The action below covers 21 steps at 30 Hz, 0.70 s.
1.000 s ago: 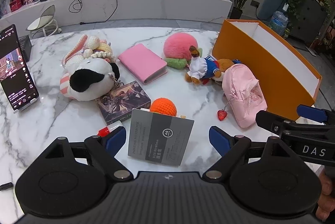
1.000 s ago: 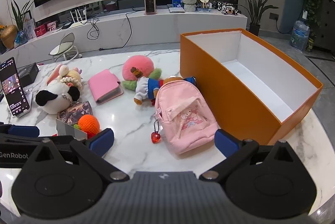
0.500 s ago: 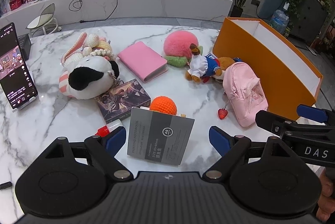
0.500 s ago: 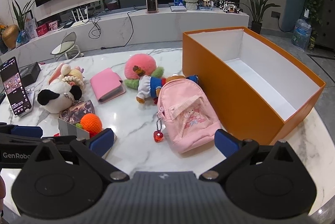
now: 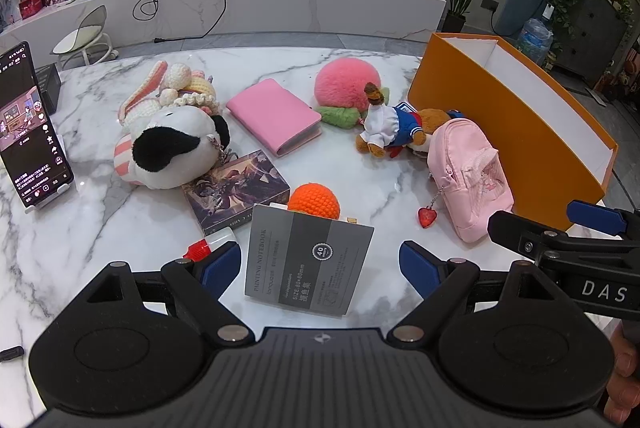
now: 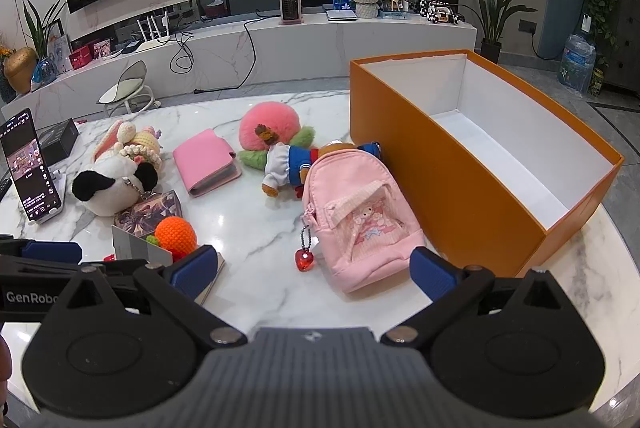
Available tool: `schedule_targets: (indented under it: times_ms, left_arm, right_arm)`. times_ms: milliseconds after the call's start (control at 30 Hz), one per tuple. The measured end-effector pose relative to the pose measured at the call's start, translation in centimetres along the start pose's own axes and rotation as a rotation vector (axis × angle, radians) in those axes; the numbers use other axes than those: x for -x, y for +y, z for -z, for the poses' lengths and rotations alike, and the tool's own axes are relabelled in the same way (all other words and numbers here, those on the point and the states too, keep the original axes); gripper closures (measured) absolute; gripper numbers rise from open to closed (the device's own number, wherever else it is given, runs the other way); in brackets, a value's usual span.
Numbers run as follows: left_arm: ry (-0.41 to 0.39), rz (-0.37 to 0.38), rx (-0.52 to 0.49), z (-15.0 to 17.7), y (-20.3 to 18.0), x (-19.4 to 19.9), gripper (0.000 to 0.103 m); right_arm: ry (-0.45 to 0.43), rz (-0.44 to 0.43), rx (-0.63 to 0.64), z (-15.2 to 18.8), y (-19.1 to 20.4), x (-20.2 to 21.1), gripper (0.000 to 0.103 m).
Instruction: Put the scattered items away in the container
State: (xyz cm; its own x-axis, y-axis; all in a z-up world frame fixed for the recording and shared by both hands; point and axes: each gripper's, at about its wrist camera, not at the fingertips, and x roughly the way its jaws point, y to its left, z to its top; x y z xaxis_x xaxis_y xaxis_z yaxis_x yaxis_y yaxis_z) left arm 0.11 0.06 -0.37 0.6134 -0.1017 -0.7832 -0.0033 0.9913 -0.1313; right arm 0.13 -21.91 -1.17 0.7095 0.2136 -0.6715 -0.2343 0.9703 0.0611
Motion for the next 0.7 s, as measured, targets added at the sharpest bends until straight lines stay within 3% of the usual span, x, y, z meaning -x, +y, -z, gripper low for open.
schedule_targets:
  times_ms: [700]
  left_arm:
    - [0.001,-0.001,0.001,-0.11,0.10,0.02,0.001]
  right_arm:
    - [0.001,-0.003,0.001,0.01,0.07,-0.08,0.000]
